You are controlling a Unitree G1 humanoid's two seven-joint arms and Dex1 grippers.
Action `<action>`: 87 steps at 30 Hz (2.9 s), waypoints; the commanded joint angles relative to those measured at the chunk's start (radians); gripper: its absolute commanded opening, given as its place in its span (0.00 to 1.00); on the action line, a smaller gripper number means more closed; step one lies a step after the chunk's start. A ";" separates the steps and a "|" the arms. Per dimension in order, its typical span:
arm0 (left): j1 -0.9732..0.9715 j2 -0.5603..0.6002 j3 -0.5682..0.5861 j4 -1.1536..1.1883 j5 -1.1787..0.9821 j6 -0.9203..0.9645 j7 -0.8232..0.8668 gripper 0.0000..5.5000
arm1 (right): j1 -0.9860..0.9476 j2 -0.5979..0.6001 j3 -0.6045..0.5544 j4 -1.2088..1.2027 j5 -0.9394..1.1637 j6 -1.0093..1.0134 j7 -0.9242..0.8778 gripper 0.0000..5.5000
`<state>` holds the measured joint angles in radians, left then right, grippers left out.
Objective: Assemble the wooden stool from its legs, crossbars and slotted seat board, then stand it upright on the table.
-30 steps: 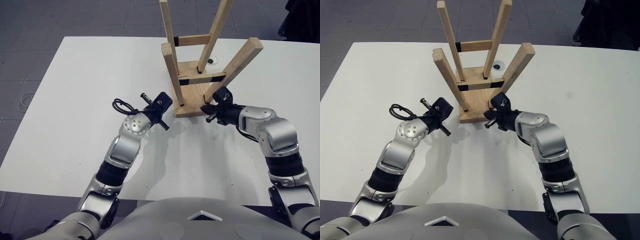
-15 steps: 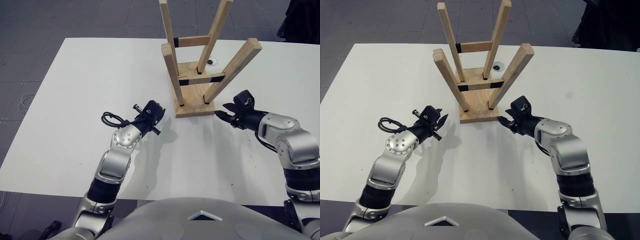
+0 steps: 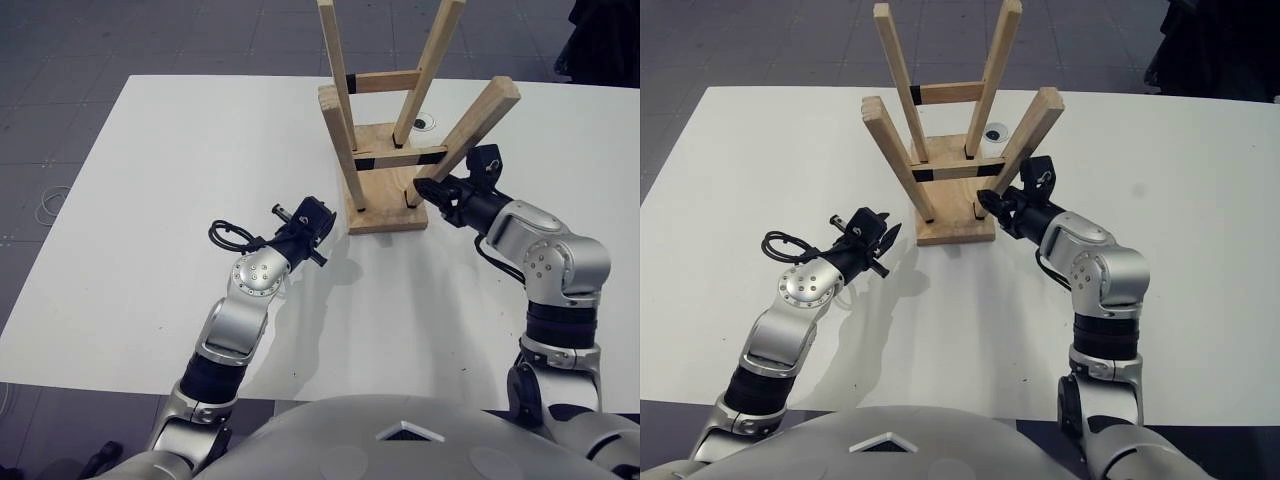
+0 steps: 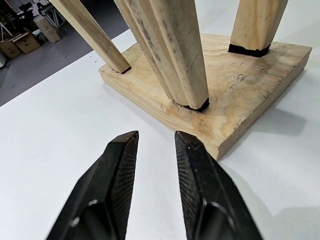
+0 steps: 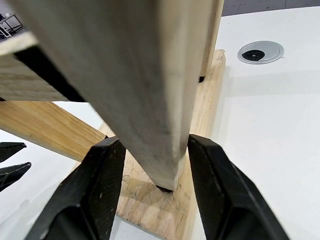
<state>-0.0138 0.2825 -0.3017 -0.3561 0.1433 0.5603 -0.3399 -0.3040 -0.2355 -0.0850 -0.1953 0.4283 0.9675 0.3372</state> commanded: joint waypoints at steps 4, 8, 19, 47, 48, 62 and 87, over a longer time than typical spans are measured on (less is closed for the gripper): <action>-0.021 0.005 0.015 0.011 0.003 0.005 0.005 0.25 | -0.004 -0.063 0.101 -0.004 -0.098 -0.024 -0.020 0.27; -0.022 0.009 0.016 0.010 0.005 0.003 0.004 0.25 | 0.006 -0.105 0.113 0.002 -0.143 -0.050 -0.020 0.23; -0.013 0.083 0.057 0.032 -0.004 -0.037 -0.036 0.25 | -0.065 -0.353 0.193 0.231 -0.147 -0.366 0.436 0.22; 0.071 0.204 0.162 0.094 -0.030 -0.119 -0.105 0.25 | -0.057 -0.336 0.184 0.361 -0.106 -0.596 0.659 0.41; 0.068 0.208 0.167 0.100 -0.032 -0.123 -0.107 0.25 | -0.050 -0.347 0.179 0.354 -0.101 -0.579 0.664 0.41; -0.216 0.220 0.133 0.530 0.023 -0.370 -0.125 0.25 | 0.110 -0.488 0.180 0.248 -0.153 -0.572 0.726 0.33; -0.434 0.072 0.064 1.140 0.021 -0.774 -0.212 0.25 | -0.023 -0.336 0.330 0.427 -0.391 -0.645 0.546 0.03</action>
<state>-0.4996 0.3822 -0.2092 0.8279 0.1678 -0.2250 -0.4879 -0.2792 -0.6106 0.2278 0.1784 0.0561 0.3487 0.9014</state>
